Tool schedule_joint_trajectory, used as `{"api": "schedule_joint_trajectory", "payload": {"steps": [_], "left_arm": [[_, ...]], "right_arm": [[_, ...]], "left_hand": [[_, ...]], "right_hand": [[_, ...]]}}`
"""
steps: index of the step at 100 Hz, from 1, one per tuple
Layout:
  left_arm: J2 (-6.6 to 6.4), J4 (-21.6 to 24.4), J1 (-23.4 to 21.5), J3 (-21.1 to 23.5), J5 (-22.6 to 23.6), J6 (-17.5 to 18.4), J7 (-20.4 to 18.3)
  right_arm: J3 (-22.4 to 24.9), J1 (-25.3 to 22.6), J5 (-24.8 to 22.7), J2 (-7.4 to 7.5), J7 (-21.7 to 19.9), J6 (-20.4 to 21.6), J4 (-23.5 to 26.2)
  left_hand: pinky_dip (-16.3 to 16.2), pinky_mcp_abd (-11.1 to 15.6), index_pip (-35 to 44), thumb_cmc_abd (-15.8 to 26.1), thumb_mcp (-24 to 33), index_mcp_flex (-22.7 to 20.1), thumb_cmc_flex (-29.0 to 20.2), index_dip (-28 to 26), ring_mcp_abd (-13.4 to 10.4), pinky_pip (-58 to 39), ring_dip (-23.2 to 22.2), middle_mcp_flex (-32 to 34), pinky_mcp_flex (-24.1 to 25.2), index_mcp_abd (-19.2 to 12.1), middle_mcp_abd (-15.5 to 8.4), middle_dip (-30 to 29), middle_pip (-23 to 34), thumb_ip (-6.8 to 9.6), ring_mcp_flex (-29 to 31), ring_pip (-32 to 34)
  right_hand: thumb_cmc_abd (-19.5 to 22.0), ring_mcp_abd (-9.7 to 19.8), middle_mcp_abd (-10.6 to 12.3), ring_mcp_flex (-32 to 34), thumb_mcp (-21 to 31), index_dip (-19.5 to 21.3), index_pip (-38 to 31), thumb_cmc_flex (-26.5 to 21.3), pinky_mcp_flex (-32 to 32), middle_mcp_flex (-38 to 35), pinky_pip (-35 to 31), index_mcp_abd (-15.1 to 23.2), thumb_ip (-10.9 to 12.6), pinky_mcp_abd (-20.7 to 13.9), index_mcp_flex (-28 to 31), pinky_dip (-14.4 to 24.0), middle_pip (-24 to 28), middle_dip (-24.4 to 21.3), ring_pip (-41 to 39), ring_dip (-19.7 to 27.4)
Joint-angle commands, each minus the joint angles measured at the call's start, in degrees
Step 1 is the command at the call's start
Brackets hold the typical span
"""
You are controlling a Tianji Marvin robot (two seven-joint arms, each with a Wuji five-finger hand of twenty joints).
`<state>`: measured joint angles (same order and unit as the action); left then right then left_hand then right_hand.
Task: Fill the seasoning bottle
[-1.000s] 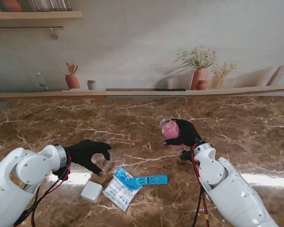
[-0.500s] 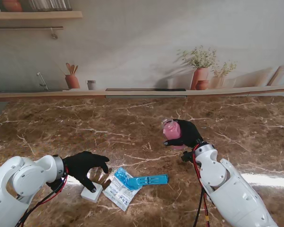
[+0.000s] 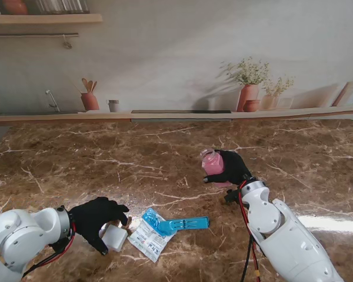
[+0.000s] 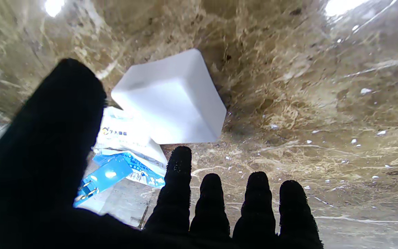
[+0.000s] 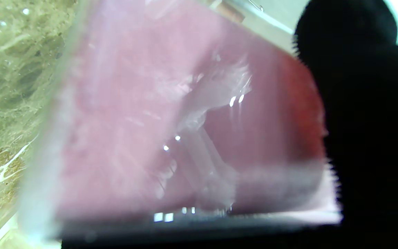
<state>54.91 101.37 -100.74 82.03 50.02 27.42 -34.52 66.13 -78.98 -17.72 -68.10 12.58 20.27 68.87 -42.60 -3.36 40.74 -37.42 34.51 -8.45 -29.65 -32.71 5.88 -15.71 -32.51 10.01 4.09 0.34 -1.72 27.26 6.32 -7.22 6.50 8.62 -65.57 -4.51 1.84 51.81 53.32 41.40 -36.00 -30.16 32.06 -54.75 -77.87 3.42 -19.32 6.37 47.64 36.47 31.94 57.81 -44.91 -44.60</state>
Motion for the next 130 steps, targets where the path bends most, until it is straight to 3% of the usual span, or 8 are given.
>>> {"api": "schedule_joint_trajectory", "payload": {"steps": [1,17,46,64,83,110,117,130], "left_arm": [[0.15,0.32,-1.39,0.22,2.18,0.62,0.66],[0.59,-0.09,-2.76,0.68,6.29,1.97,4.3],[1.34,-3.6,-3.38,-0.7,11.33,2.64,13.16],[1.61,-6.47,-3.17,-1.59,12.98,3.64,18.52],[2.12,-10.28,-2.34,-3.05,12.32,4.54,25.22],[2.7,-12.25,-1.61,-3.75,9.97,4.62,28.61],[2.76,-12.49,-1.26,-3.99,9.15,4.67,28.43],[2.95,-13.14,-0.64,-4.4,6.91,4.71,28.26]], "right_arm": [[-0.18,0.06,0.44,-0.29,-0.54,0.03,0.27],[-0.5,0.53,0.64,-0.4,-0.42,0.45,-0.2],[-1.15,1.09,1.39,-0.53,-0.72,0.76,-0.79],[-1.6,1.64,1.62,-0.6,-0.85,0.89,-1.01],[-2.51,2.48,2.14,-0.77,-1.03,1.21,-1.85],[-2.66,2.68,2.29,-0.76,-1.26,1.2,-2.07],[-2.53,2.58,2.15,-0.75,-1.14,1.19,-1.99],[-2.32,2.44,2.12,-0.78,-0.95,1.24,-2.12]], "left_hand": [[-1.18,1.26,-34.54,-1.99,1.23,2.22,2.95,-1.77,-1.77,1.89,-0.97,-2.27,0.43,0.99,-1.25,0.97,-1.16,-0.95,-1.8,0.88],[-1.82,1.07,-34.04,-1.81,1.39,2.4,3.3,-4.39,-2.27,0.69,-1.1,-1.69,0.39,0.0,-1.48,2.19,0.63,-0.92,-0.64,1.23],[-2.63,0.84,-29.61,-2.49,4.62,3.26,3.29,-17.54,-1.6,-3.55,-5.13,-0.38,0.16,-3.29,-2.88,6.12,6.53,-1.16,2.29,4.43],[-3.14,0.09,-18.43,-4.24,10.53,1.95,2.46,-25.75,-0.4,-11.29,-10.26,1.16,-0.41,-3.22,-2.49,10.87,15.43,-1.74,5.75,9.15],[-1.12,-0.78,2.36,-5.44,15.9,-4.2,-0.67,-14.66,-0.18,-21.6,-10.98,9.83,-0.68,-6.11,-2.96,9.67,19.7,-2.04,11.31,12.65],[0.11,-2.44,6.08,-1.97,21.27,-21.89,-5.32,-7.28,-0.15,-30.55,-10.28,27.95,-2.79,-8.4,-4.17,6.46,20.11,-0.89,22.17,14.93],[0.79,-2.79,8.16,-2.88,18.36,-25.41,-9.11,-3.06,0.31,-31.65,-10.3,31.8,-3.11,-10.82,-4.46,5.73,20.36,-5.37,24.32,15.4],[0.94,-3.57,11.59,-3.74,15.6,-30.71,-13.12,3.92,-0.91,-33.34,-10.5,38.18,-4.24,-13.7,-4.44,10.77,20.1,-6.09,28.59,16.16]], "right_hand": [[19.28,6.21,7.66,3.63,24.04,4.76,-7.54,-19.49,0.56,-2.6,-3.29,11.02,3.44,-2.04,10.62,-0.36,6.32,1.54,-12.22,-5.54],[19.27,6.26,7.72,3.59,23.74,4.87,-7.78,-19.44,0.61,-2.6,-3.26,11.2,3.49,-2.13,11.0,-0.11,6.28,1.56,-12.17,-5.61],[19.41,6.25,7.71,3.69,23.33,4.91,-7.94,-19.24,0.69,-2.8,-3.14,11.33,3.59,-2.25,11.13,0.45,6.19,1.5,-11.99,-5.63],[19.93,6.21,7.74,3.62,22.34,3.15,-8.55,-19.01,1.02,-2.89,-1.51,11.55,3.89,-2.47,10.8,4.53,5.9,1.53,-11.45,-5.83],[20.33,6.15,7.67,3.57,21.88,2.93,-8.54,-18.84,0.94,-2.91,-1.48,11.59,3.8,-2.53,10.78,5.0,5.86,1.48,-11.39,-5.77],[20.37,6.08,7.62,3.45,21.5,2.53,-8.73,-18.81,0.98,-2.93,-1.19,11.67,3.95,-2.53,10.78,5.67,5.8,1.45,-11.2,-5.69],[20.36,6.02,7.66,3.43,21.46,2.45,-8.81,-18.81,0.99,-2.93,-1.14,11.68,3.97,-2.53,10.84,5.8,5.78,1.43,-11.15,-5.68],[20.34,6.07,7.64,3.47,21.44,2.33,-8.86,-18.8,0.92,-2.88,-0.99,11.68,4.0,-2.54,10.79,5.96,5.75,1.43,-11.1,-5.67]]}}
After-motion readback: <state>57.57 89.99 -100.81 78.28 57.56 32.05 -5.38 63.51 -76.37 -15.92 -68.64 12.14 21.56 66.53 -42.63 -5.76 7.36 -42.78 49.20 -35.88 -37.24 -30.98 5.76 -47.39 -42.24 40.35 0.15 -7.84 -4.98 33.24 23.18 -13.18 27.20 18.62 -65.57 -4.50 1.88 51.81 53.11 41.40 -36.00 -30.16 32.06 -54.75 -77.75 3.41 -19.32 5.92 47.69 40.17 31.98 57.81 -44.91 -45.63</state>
